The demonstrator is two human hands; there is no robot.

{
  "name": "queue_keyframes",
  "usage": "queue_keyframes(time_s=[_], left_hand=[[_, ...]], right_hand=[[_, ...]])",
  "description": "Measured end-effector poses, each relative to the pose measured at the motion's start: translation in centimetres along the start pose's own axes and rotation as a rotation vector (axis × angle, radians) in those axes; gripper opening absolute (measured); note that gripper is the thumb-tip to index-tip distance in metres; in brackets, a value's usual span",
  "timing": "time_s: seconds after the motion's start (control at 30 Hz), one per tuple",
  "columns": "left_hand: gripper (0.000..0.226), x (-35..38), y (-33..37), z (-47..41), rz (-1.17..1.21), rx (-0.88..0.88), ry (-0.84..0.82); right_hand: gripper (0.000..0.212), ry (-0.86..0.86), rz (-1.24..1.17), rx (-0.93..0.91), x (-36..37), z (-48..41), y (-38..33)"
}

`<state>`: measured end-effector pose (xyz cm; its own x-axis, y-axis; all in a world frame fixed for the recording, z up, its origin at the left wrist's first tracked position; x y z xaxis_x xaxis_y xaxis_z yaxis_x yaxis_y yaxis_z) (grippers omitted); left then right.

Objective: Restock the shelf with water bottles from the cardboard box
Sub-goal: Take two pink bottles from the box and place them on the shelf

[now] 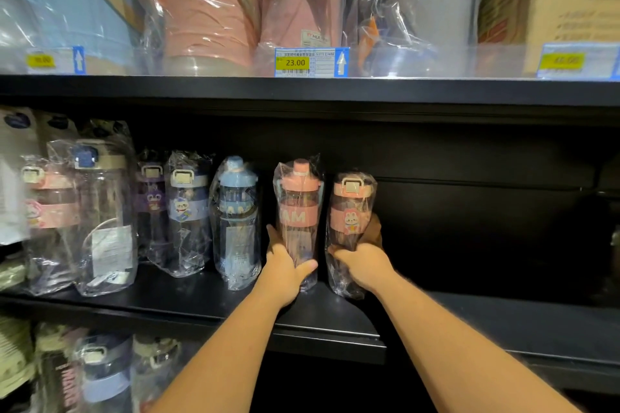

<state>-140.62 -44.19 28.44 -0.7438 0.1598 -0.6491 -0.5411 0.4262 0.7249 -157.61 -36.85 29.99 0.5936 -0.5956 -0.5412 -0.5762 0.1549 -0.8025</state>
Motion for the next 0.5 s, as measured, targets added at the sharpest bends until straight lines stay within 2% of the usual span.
queue_keyframes(time_s=[0.1, 0.17, 0.27, 0.37, 0.5], left_hand=[[0.123, -0.1, 0.0, 1.4, -0.048, 0.019, -0.054], [0.133, -0.2, -0.3, 2.7, -0.127, 0.019, -0.106], [0.117, 0.0, -1.3, 5.4, -0.405, 0.037, -0.115], [0.101, 0.2, -1.6, 9.0, -0.751, 0.158, 0.002], [0.102, 0.0, -1.5, 11.3, -0.804, 0.271, -0.011]], right_hand=[[0.057, 0.019, 0.082, 0.002, -0.1, 0.1, -0.1], [0.057, 0.022, 0.094, 0.01, -0.2, 0.2, -0.3], [0.057, 0.021, 0.073, 0.012, -0.3, 0.4, -0.5], [0.057, 0.009, 0.078, 0.018, -0.3, 0.7, -0.7], [0.058, 0.018, 0.062, 0.028, -0.3, 1.1, -0.9]])
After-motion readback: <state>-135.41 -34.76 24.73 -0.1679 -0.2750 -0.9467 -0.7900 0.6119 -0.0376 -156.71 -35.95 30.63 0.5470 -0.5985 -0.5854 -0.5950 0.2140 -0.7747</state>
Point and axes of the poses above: each hand's wrist, its own z-axis away from the middle knuckle, its own x-axis out of the palm, y = z × x, the point moved 5 cm from there along -z, towards the middle knuckle, and after that the axes turned 7 degrees about -z, right-handed, at the moved point
